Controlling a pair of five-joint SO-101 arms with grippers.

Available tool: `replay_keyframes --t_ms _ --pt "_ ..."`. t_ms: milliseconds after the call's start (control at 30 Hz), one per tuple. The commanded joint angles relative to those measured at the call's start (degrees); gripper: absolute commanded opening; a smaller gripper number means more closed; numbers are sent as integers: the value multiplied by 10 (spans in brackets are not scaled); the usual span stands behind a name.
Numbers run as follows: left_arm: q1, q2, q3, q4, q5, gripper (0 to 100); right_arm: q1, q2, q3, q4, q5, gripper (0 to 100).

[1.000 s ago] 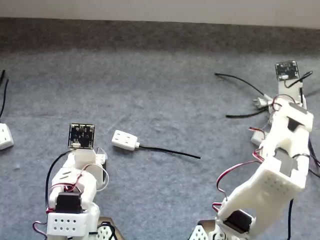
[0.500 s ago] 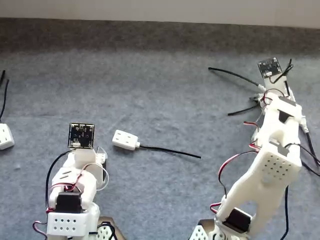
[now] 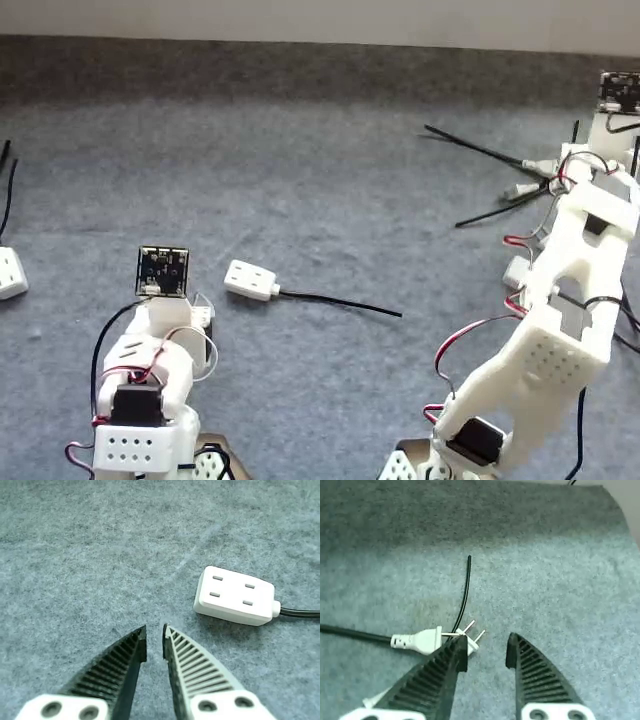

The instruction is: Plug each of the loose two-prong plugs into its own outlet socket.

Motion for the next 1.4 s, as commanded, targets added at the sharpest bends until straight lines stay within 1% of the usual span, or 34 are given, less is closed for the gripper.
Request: replay_keyframes --t_ms 0,100,133,267,400,500,567,767,833,900,933,1133,1267,1367 --pt "-6 -1 10 -10 2 77 -10 23 -64 -7 -109 164" --pt "-6 -1 10 -9 2 77 -11 96 -127 -6 -195 235" --pt "-6 -1 10 -9 2 77 -12 126 -156 -6 -217 242" --pt "-6 -1 10 -9 2 77 -29 257 -273 2 -224 242" --pt "-6 -1 10 -9 2 77 -39 374 -412 80 -225 242" --pt "-6 -1 10 -9 2 77 -52 443 -521 175 -225 242" --pt "-6 -1 10 -9 2 77 -63 468 -592 268 -216 242" --pt "-6 -1 10 -9 2 77 -96 480 -778 563 -99 242" --pt "-6 -1 10 -9 2 77 -104 480 -847 633 -84 242" --pt "-6 -1 10 -9 2 77 -109 477 -905 676 -79 242" --pt "-6 -1 10 -9 2 77 -109 467 -917 684 -79 242" --pt "-6 -1 10 -7 2 77 -87 405 -867 691 -84 242" --pt "-6 -1 10 -7 2 77 -57 403 -867 676 -141 242" --pt "-6 -1 10 -7 2 77 -45 427 -865 640 -151 243"
